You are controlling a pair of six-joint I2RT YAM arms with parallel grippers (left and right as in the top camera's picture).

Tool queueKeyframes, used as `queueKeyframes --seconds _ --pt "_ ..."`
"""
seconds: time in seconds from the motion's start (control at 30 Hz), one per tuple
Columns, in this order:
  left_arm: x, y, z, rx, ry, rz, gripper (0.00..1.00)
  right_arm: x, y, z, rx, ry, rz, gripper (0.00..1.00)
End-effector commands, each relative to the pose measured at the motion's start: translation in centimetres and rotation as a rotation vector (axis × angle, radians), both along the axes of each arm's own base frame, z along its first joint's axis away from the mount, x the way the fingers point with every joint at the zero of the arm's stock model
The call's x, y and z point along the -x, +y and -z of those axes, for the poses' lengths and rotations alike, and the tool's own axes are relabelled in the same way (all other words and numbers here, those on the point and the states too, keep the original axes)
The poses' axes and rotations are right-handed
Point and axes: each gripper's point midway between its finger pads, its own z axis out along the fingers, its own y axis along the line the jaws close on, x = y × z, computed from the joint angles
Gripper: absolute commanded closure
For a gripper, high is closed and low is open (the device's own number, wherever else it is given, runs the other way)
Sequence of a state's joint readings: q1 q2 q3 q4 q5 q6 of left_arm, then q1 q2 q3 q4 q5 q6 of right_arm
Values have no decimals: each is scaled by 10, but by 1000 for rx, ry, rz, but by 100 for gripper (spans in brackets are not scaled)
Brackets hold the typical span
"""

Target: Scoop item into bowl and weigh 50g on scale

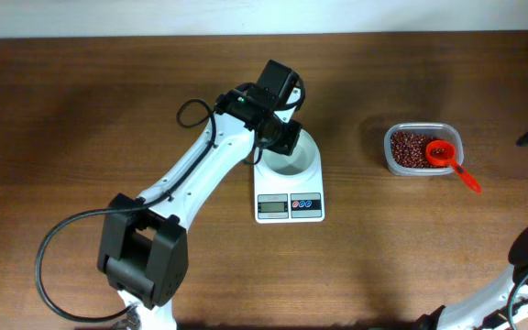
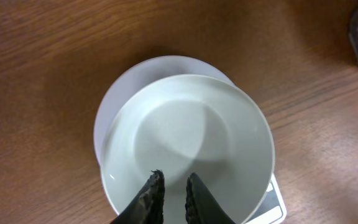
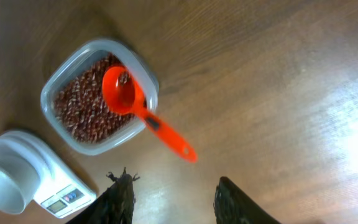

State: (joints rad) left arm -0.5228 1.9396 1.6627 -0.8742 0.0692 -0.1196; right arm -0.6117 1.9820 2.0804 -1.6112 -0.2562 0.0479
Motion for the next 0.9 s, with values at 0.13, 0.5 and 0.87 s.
queueKeyframes --seconds 0.13,0.5,0.87 --pt "-3 4 3 -39 -13 -4 84 1 -14 41 -57 -111 81 55" --pt "-3 4 3 -38 -14 -4 82 68 61 77 -83 -251 148 37" --pt "-3 4 12 -48 4 -3 82 35 55 105 -120 -361 72 23"
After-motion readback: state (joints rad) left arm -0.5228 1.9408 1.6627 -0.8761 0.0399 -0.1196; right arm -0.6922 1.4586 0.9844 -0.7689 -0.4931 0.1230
